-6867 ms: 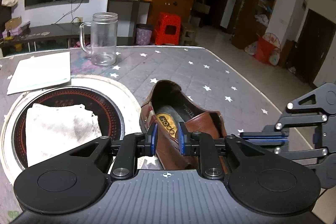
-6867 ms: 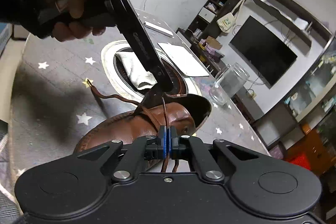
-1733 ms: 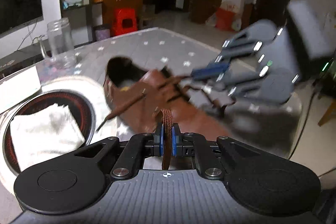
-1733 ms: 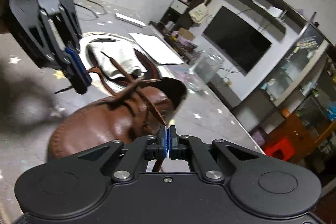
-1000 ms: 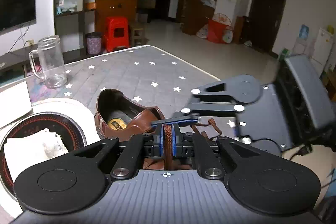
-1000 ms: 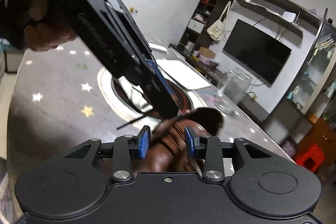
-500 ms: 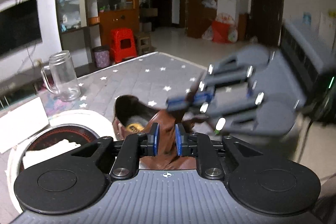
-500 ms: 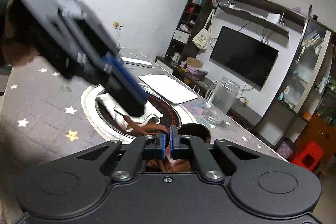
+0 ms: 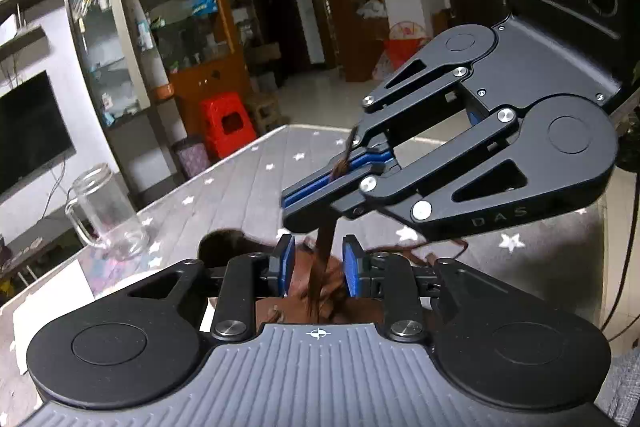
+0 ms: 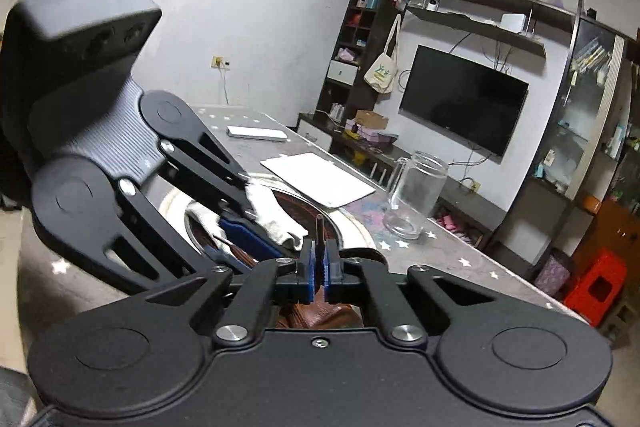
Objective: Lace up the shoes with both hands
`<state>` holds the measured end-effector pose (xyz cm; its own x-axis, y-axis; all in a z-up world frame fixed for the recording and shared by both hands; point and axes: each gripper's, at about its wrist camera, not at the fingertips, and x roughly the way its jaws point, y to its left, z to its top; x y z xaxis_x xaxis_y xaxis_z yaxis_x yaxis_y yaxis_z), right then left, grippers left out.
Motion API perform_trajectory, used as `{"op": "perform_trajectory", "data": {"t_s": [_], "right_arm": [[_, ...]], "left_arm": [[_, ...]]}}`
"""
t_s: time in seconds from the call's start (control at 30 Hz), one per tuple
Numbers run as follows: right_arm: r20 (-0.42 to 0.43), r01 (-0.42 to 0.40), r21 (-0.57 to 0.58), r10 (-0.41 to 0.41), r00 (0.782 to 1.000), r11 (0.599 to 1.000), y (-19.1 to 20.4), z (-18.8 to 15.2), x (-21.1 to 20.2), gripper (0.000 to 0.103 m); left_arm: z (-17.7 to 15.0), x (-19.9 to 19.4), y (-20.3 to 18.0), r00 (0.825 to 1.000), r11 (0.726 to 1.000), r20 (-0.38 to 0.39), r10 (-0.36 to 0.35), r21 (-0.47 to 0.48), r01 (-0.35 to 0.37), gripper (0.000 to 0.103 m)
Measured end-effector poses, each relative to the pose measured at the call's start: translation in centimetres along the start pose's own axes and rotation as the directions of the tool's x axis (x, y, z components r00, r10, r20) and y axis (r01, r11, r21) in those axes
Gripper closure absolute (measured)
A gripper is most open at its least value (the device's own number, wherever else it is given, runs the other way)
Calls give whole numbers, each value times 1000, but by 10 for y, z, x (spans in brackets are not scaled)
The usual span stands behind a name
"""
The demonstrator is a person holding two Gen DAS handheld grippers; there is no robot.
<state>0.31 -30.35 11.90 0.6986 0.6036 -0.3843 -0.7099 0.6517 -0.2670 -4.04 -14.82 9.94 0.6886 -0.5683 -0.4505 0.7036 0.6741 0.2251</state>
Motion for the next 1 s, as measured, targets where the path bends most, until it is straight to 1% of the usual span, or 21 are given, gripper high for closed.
{"op": "perform_trajectory", "data": {"t_s": [0.03, 0.1, 0.2, 0.33, 0.4, 0.47, 0.53, 0.63, 0.7, 0.77, 0.8, 0.83, 0.87, 0.9, 1.0], "right_arm": [[6, -4, 4, 4, 1000, 1000, 0, 1, -1, 99], [18, -8, 10, 8, 1000, 1000, -1, 4, -3, 99], [27, -11, 24, 10, 1000, 1000, -4, 6, -7, 99], [28, 20, 39, -21, 999, 999, -11, 4, -8, 98], [21, 45, 49, -46, 999, 998, -15, 1, -7, 96], [8, 59, 65, -60, 998, 996, -19, -2, -4, 78], [-12, 79, 80, -79, 997, 994, -23, -8, -1, 77], [-45, 135, 66, -132, 990, 989, -23, -17, 3, 74], [-58, 154, 65, -151, 987, 986, -21, -20, 6, 72], [-73, 156, 78, -151, 986, 985, -16, -26, 6, 72], [-79, 152, 83, -145, 986, 985, -14, -28, 7, 71], [-85, 146, 90, -138, 987, 985, -12, -30, 8, 69], [-88, 141, 95, -132, 987, 985, -9, -32, 10, 63], [-89, 141, 101, -132, 987, 985, -5, -34, 11, 61], [-80, 117, 158, -105, 991, 980, -2, -38, 15, 61]], "left_arm": [[1, 1, -1, 1000, 1000, 7, 1, 1, -1, 83], [1, 0, 1, 999, 999, 25, -24, -21, 25, 95], [1, -5, 6, 998, 997, 58, -41, -65, 44, 96], [-2, -13, 13, 996, 993, 73, -47, -106, 55, 97], [-3, -14, 13, 996, 992, 72, -45, -113, 53, 97], [-2, -14, 15, 997, 991, 67, -39, -128, 47, 97], [-1, -11, 17, 999, 990, 46, -24, -141, 30, 97], [0, -6, 20, 1000, 988, 9, 0, -155, 2, 97], [1, -3, 19, 999, 989, -23, 23, -143, -26, 97], [1, 1, 17, 997, 990, -58, 53, -125, -60, 97], [1, 1, 17, 996, 990, -63, 58, -124, -65, 97], [2, 1, 17, 996, 990, -65, 58, -125, -66, 97], [2, 0, 17, 995, 990, -70, 66, -121, -74, 97], [2, 0, 16, 994, 990, -75, 75, -112, -84, 97], [1, 0, 12, 990, 992, -93, 105, -64, -112, 97]]}}
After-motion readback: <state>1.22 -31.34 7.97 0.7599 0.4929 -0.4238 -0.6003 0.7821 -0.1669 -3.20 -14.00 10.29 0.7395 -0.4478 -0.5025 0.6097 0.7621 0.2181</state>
